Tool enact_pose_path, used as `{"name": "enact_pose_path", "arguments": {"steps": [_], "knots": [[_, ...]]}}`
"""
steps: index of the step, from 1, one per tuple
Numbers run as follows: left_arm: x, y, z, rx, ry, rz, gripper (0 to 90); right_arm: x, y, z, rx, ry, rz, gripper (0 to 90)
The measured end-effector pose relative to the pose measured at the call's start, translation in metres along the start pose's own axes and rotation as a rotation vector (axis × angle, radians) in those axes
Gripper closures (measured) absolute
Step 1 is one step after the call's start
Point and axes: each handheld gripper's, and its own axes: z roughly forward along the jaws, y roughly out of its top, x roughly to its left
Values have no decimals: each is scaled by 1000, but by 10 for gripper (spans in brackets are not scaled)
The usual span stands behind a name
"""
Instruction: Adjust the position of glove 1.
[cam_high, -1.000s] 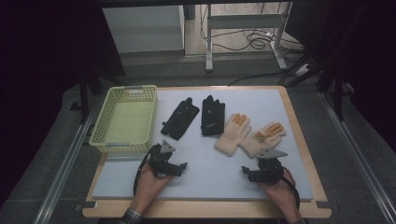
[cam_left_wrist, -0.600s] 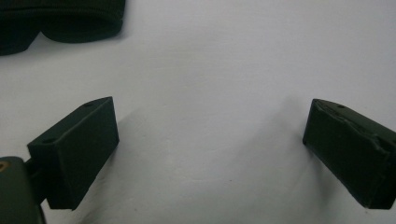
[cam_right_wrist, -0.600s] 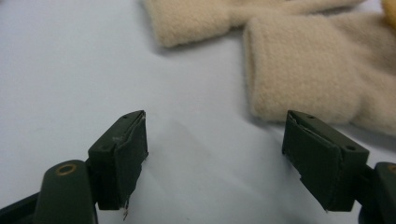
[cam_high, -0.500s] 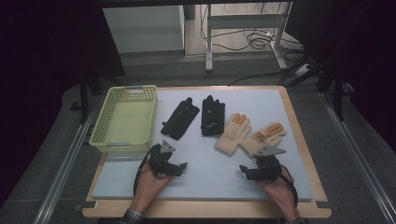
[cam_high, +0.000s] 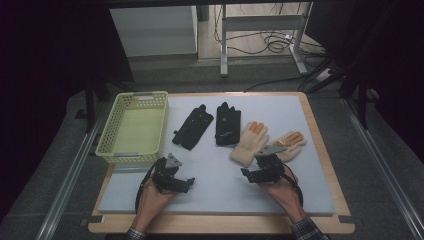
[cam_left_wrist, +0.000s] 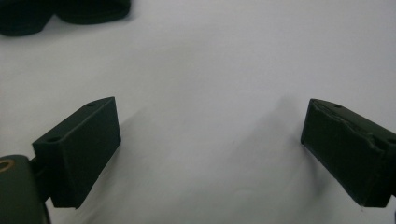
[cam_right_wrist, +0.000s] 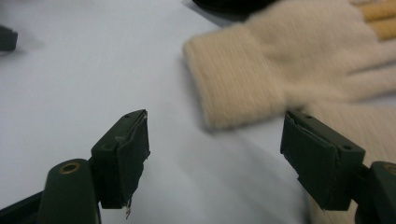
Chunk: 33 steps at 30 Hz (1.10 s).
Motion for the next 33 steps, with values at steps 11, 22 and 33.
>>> {"name": "enact_pose_path", "arguments": {"steps": [11,22,33], "knots": [[4,-11,-6,-17,-9,-25,44,8,31,26,-18,70,-29,243],[5,-11,-5,-15,-11,-26,43,16,65,58,-34,61,-86,340],[5,-11,-5,-14,-11,-26,44,28,103,100,-13,104,-115,538]]}}
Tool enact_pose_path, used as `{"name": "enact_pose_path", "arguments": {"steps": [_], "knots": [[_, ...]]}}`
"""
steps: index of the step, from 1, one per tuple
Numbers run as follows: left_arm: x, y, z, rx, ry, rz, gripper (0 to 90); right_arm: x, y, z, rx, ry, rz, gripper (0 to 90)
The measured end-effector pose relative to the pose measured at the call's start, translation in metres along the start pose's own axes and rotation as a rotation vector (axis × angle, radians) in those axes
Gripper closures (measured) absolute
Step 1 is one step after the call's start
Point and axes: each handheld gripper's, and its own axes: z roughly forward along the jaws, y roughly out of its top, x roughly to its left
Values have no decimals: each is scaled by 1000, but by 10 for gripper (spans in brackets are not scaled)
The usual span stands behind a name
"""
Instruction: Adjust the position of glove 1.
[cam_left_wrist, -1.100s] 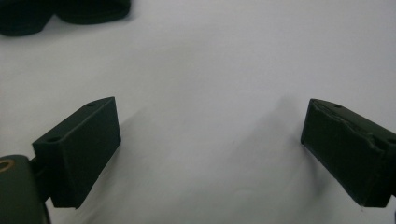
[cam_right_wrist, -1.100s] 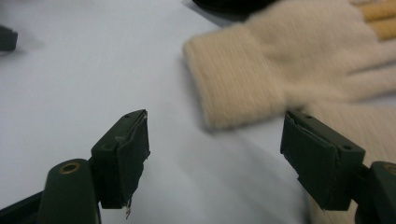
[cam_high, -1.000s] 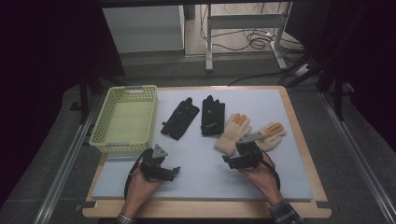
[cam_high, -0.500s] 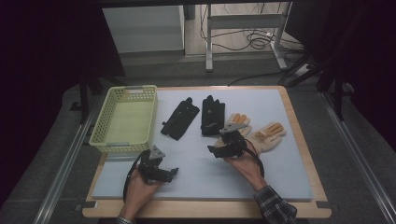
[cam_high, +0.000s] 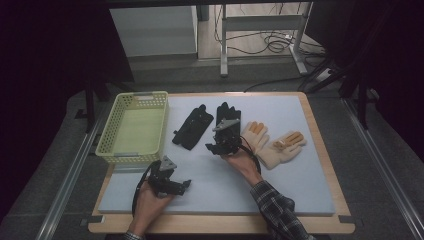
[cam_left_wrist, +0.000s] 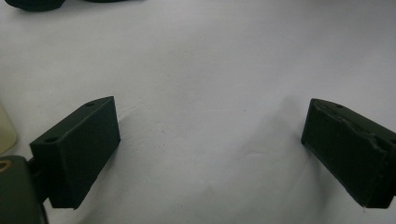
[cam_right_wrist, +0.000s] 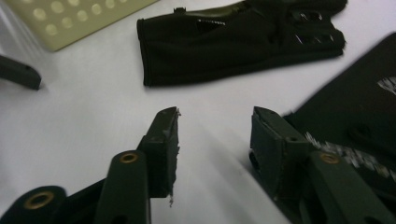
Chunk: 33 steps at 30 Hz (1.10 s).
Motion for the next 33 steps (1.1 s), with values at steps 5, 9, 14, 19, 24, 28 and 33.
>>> {"name": "enact_pose_path", "arguments": {"steps": [5,9,14,19,24,28,33], "knots": [[0,0,0,0,-1,0,44,1,11,15,8,13,0,597],[0,0,0,0,-1,-1,44,4,21,31,5,46,9,604],[0,0,0,-1,-2,-3,44,15,31,52,9,80,7,553],[0,0,0,-1,-2,-3,43,27,35,71,36,52,-34,587],[0,0,0,-2,-1,-4,44,32,34,68,61,-15,-91,884],[0,0,0,-2,-2,-4,43,28,31,62,35,20,-72,791],[0,0,0,-1,-2,-3,44,38,32,68,49,68,-75,561]]}}
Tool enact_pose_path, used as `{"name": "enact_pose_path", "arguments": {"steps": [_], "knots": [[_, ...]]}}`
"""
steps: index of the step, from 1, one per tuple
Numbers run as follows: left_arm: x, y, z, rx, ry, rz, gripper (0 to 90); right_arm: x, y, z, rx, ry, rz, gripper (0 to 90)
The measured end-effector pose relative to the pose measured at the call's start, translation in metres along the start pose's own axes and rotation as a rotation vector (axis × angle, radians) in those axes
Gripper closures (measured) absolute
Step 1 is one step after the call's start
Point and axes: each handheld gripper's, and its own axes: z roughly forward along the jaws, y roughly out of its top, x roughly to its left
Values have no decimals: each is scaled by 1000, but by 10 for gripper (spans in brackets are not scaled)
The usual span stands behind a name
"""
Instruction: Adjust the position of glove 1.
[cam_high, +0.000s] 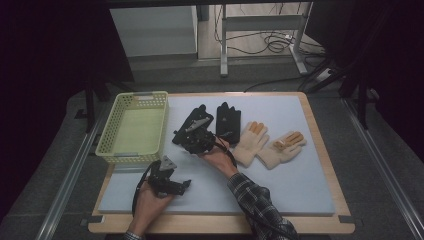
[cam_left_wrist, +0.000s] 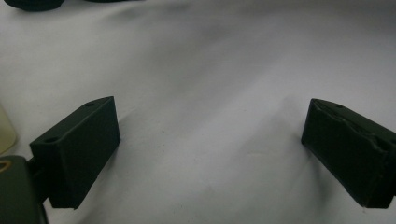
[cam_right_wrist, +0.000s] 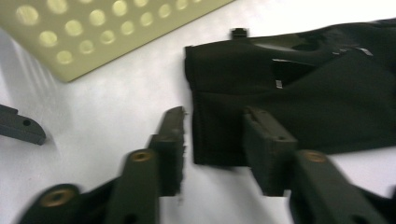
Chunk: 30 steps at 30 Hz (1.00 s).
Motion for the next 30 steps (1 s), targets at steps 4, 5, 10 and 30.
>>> {"name": "enact_pose_path", "arguments": {"steps": [4,5,10,30], "knots": [[0,0,0,0,0,0,44,4,1,4,21,-29,-3,855],[0,0,0,0,0,0,44,5,1,3,29,-36,-12,877],[0,0,0,1,1,0,44,5,-7,-18,53,-75,-63,878],[0,0,0,0,-1,0,43,-48,9,-9,2,-105,83,371]]}}
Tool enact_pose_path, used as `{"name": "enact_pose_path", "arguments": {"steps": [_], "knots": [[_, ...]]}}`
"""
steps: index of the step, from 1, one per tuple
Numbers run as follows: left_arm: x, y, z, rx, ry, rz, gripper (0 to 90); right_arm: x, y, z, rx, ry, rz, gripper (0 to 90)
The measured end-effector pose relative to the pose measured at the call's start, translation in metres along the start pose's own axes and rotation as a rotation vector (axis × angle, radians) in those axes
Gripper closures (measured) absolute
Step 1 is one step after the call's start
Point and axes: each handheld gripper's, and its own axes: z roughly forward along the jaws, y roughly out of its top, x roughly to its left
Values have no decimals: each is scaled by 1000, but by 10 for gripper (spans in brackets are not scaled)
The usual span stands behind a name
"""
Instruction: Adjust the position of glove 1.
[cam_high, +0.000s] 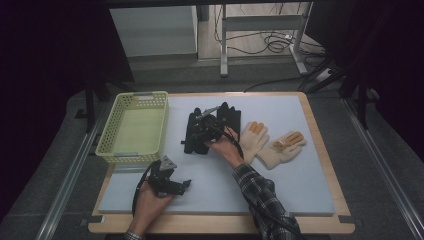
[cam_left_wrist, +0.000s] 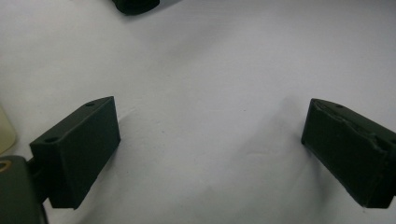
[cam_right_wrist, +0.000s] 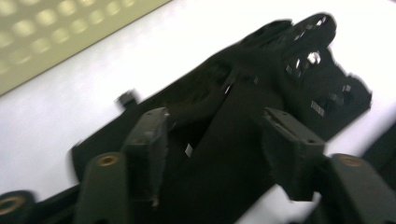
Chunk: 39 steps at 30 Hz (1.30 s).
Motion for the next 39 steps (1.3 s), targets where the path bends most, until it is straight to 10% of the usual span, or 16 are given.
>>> {"name": "enact_pose_path", "arguments": {"steps": [4,10,16,30,39], "knots": [[0,0,0,0,0,-1,43,-6,2,16,42,-18,5,359],[0,0,0,1,0,0,43,-2,1,16,51,-50,-20,793],[0,0,0,0,1,0,43,-3,0,7,32,-46,-18,820],[0,0,0,1,1,2,44,24,-11,-73,-74,8,-71,819],[0,0,0,-3,2,-1,44,55,-50,-129,-107,25,-94,817]]}}
